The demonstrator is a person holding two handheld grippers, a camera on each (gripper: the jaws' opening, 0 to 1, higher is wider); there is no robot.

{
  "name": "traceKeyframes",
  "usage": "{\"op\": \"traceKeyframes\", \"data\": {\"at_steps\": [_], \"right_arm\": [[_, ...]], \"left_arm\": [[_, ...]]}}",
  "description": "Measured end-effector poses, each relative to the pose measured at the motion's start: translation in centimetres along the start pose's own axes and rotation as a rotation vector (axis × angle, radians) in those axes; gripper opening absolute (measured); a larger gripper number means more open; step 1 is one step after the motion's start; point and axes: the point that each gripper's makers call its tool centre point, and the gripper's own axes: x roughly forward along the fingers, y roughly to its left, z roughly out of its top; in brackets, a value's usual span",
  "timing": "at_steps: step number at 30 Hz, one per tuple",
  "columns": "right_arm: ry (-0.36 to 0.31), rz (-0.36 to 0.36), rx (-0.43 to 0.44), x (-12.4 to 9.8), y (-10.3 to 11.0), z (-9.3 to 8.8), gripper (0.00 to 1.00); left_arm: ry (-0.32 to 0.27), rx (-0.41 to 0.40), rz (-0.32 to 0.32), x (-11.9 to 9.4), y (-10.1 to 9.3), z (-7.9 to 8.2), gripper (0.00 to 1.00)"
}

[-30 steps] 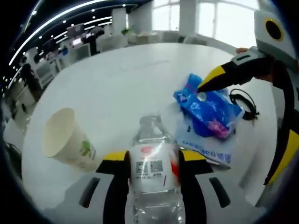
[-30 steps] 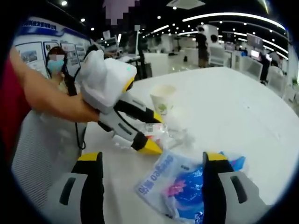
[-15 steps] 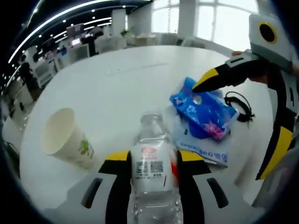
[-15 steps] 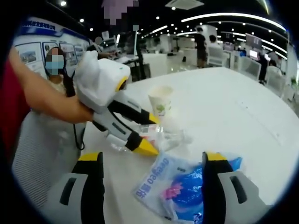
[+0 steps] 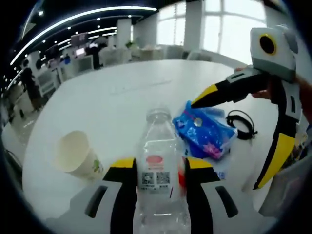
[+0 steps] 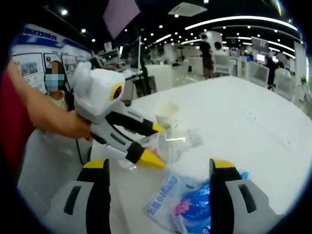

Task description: Arrange the tabletop items into an orderly group along one side of the table until the central work area is clear of visible clutter.

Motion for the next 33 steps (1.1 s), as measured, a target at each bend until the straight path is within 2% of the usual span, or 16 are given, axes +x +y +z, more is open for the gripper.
{"op": "traceKeyframes", "data": {"at_steps": [6,8,13,20,29,33], "right_arm": [[-0.058,0.001,0.028,-0.7,0.2,1.9,0.81],[-0.085,0.005,0.037,-1.1,0.4,2.8,0.8],[-0.19,0.015,0.093,-2.2,0.7,5.7,0.78],[-0.293,0.027,0.152,-3.6,1.1,8.7,0.73],[-0.387,0.063,0.215,-4.6,2.4,12.2,0.63],[-0.406,0.067,0.224,-4.9,2.7,13.2,0.58]], "left_arm": [[-0.059,0.004,-0.012,-1.4,-0.5,1.7,0.35],[-0.095,-0.002,-0.022,-2.1,-0.7,2.6,0.35],[-0.166,-0.009,-0.047,-3.5,-1.3,4.5,0.35],[-0.259,-0.008,-0.073,-5.7,-2.3,7.1,0.35],[-0.346,0.0,-0.113,-7.9,-3.7,9.0,0.35],[-0.374,0.007,-0.124,-8.8,-4.2,9.6,0.35]]}}
